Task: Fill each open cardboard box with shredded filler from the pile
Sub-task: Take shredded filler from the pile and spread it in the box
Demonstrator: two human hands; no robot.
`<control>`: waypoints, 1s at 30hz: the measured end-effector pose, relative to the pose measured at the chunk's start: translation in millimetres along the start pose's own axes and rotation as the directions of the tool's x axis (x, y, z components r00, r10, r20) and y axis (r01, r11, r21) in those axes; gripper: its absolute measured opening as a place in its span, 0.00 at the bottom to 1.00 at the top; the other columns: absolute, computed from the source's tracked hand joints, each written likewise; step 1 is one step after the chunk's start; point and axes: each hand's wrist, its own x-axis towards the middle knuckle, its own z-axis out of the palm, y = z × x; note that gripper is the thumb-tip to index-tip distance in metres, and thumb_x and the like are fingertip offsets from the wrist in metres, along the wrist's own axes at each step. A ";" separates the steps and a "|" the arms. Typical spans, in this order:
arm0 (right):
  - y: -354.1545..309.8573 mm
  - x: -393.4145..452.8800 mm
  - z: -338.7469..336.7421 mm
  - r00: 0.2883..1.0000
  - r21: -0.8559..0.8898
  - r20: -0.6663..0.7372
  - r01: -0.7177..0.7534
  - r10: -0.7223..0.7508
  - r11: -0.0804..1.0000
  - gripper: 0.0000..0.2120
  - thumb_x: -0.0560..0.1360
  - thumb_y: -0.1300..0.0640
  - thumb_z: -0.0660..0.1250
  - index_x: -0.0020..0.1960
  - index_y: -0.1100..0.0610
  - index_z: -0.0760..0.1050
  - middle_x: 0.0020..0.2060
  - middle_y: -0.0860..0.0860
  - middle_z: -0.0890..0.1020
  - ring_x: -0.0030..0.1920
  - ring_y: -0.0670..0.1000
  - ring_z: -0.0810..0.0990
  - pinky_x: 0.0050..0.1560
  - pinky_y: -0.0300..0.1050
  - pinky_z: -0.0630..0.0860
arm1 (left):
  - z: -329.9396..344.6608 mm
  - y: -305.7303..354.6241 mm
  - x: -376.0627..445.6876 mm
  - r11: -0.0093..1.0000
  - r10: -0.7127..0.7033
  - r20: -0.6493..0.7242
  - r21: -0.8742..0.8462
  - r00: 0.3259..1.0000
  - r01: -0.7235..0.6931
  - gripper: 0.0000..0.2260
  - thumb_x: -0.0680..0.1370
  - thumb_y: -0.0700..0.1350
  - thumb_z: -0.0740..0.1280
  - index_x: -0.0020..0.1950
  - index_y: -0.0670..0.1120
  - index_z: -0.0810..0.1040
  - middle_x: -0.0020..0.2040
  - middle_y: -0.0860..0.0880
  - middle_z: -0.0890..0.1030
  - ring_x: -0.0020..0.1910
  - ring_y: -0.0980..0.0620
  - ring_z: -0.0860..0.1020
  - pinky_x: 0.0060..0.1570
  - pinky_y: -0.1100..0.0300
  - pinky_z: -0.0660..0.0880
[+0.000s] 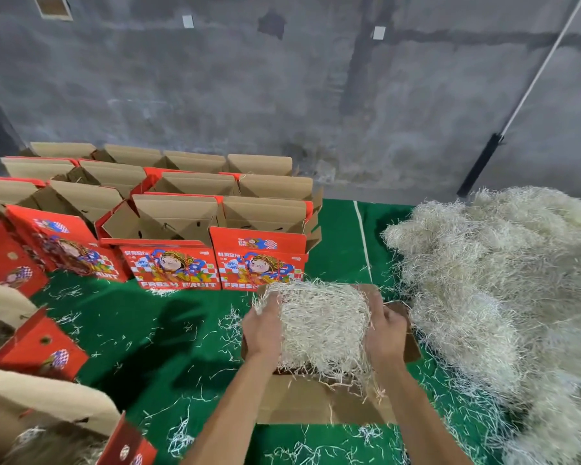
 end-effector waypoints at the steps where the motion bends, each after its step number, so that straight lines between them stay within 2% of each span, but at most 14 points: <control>1: -0.4 -4.7 10.7 0.999 -0.004 0.012 0.039 -0.039 0.999 0.31 0.76 0.31 0.58 0.34 0.59 0.69 0.20 0.49 0.69 0.19 0.47 0.65 0.21 0.40 0.64 | 6.6 -8.8 -2.7 0.995 0.024 -0.011 0.098 1.000 -0.022 0.24 0.78 0.59 0.66 0.67 0.44 0.71 0.40 0.52 0.76 0.33 0.57 0.75 0.29 0.66 0.74; 3: -1.8 -16.3 30.7 0.992 -0.090 0.045 0.123 -0.120 0.988 0.29 0.77 0.32 0.56 0.30 0.55 0.65 0.19 0.46 0.67 0.21 0.47 0.65 0.26 0.42 0.66 | 23.4 -31.8 -11.7 0.946 -0.010 0.146 0.323 0.989 -0.038 0.11 0.82 0.50 0.61 0.52 0.42 0.74 0.36 0.50 0.73 0.28 0.54 0.73 0.26 0.64 0.70; 4: -1.3 -16.3 30.1 0.991 -0.135 0.042 0.135 -0.130 0.982 0.29 0.78 0.34 0.57 0.29 0.54 0.66 0.20 0.46 0.67 0.22 0.47 0.65 0.29 0.43 0.67 | 25.2 -32.7 -13.1 0.963 -0.132 0.134 0.254 0.982 0.095 0.09 0.82 0.44 0.59 0.51 0.40 0.75 0.36 0.48 0.73 0.28 0.53 0.73 0.25 0.64 0.69; 6: 7.5 -0.5 8.8 0.999 -0.091 -0.035 0.022 -0.026 0.996 0.27 0.79 0.37 0.59 0.33 0.58 0.71 0.22 0.50 0.70 0.21 0.47 0.66 0.25 0.41 0.68 | 5.6 -25.7 2.0 0.982 -0.144 -0.049 0.115 0.988 0.149 0.11 0.81 0.40 0.57 0.58 0.36 0.74 0.38 0.47 0.73 0.30 0.54 0.72 0.24 0.67 0.68; 7: 12.1 7.8 -4.3 0.997 -0.051 -0.069 -0.038 0.035 0.998 0.26 0.79 0.39 0.59 0.36 0.60 0.72 0.23 0.52 0.71 0.20 0.46 0.65 0.22 0.39 0.65 | -5.2 -18.9 10.1 0.962 -0.078 -0.029 0.259 0.997 0.082 0.14 0.82 0.40 0.56 0.64 0.36 0.72 0.39 0.49 0.73 0.32 0.57 0.71 0.25 0.71 0.67; 9: 17.7 12.9 -8.8 0.993 -0.059 -0.078 -0.099 0.094 0.993 0.22 0.81 0.42 0.58 0.41 0.59 0.74 0.26 0.52 0.73 0.21 0.47 0.66 0.20 0.35 0.63 | -13.4 -20.5 13.7 0.882 0.034 -0.046 0.471 0.998 -0.009 0.18 0.84 0.50 0.58 0.64 0.37 0.72 0.37 0.54 0.75 0.29 0.60 0.71 0.25 0.73 0.66; 10: 17.4 9.7 1.1 0.996 -0.082 -0.052 -0.078 0.074 0.994 0.22 0.82 0.43 0.58 0.41 0.59 0.74 0.27 0.52 0.74 0.23 0.48 0.68 0.20 0.35 0.64 | -9.3 -23.6 4.4 0.945 0.044 -0.040 0.327 0.998 -0.029 0.23 0.82 0.58 0.59 0.58 0.38 0.75 0.34 0.53 0.76 0.26 0.60 0.70 0.22 0.69 0.65; 11: 16.1 4.2 14.0 0.999 -0.105 -0.017 -0.033 0.031 0.994 0.23 0.83 0.44 0.58 0.38 0.59 0.73 0.26 0.51 0.74 0.23 0.48 0.69 0.21 0.35 0.65 | 0.4 -34.2 4.4 0.909 0.036 0.040 0.414 0.999 -0.049 0.25 0.79 0.63 0.61 0.53 0.40 0.77 0.33 0.51 0.79 0.24 0.58 0.70 0.21 0.66 0.64; 13: 12.8 -1.1 27.0 1.000 -0.111 0.015 0.023 -0.021 0.994 0.24 0.83 0.45 0.59 0.33 0.58 0.69 0.24 0.50 0.70 0.22 0.48 0.67 0.21 0.35 0.65 | 6.0 -29.8 1.6 0.786 0.167 0.141 0.578 0.976 -0.218 0.16 0.80 0.58 0.62 0.58 0.47 0.77 0.52 0.41 0.83 0.33 0.54 0.74 0.25 0.61 0.68; 15: 13.1 9.6 7.9 0.999 -0.149 -0.034 -0.012 0.007 0.989 0.23 0.83 0.44 0.58 0.35 0.57 0.71 0.24 0.49 0.70 0.20 0.46 0.65 0.20 0.38 0.64 | -7.9 -16.5 19.1 0.889 0.150 -0.008 0.439 0.989 -0.131 0.18 0.82 0.59 0.57 0.58 0.48 0.76 0.61 0.40 0.79 0.47 0.47 0.79 0.39 0.59 0.76; 17: 15.0 22.5 -16.0 0.996 -0.131 -0.080 -0.037 0.027 0.991 0.24 0.82 0.41 0.57 0.34 0.57 0.69 0.21 0.47 0.67 0.19 0.45 0.60 0.21 0.40 0.60 | -21.7 -7.7 29.6 0.903 0.134 -0.055 0.418 0.989 -0.099 0.27 0.81 0.65 0.53 0.57 0.43 0.76 0.54 0.47 0.81 0.52 0.44 0.79 0.51 0.53 0.76; 21: 11.0 18.5 2.3 1.000 -0.203 -0.008 0.022 -0.024 0.979 0.28 0.80 0.36 0.56 0.33 0.56 0.69 0.19 0.46 0.70 0.17 0.43 0.64 0.22 0.40 0.67 | -14.4 -15.4 27.4 0.897 0.195 0.021 0.401 0.981 -0.187 0.21 0.81 0.61 0.57 0.46 0.43 0.73 0.37 0.52 0.74 0.40 0.47 0.76 0.44 0.58 0.70; 26: 21.2 28.9 -24.3 0.988 -0.476 0.144 0.117 -0.053 0.872 0.40 0.72 0.23 0.53 0.52 0.61 0.75 0.26 0.48 0.77 0.22 0.46 0.73 0.28 0.45 0.76 | -45.7 -0.8 41.4 0.750 0.297 0.158 0.571 0.942 -0.333 0.24 0.68 0.77 0.61 0.41 0.57 0.64 0.40 0.58 0.73 0.41 0.49 0.73 0.39 0.53 0.71; 30: 8.6 25.2 -19.7 0.935 -0.685 0.354 0.280 -0.028 0.673 0.42 0.69 0.20 0.54 0.65 0.52 0.68 0.33 0.50 0.83 0.25 0.41 0.79 0.33 0.42 0.81 | -57.6 7.1 46.3 0.619 0.185 0.396 0.664 0.900 -0.419 0.34 0.59 0.77 0.70 0.57 0.60 0.70 0.52 0.59 0.77 0.49 0.58 0.77 0.44 0.60 0.74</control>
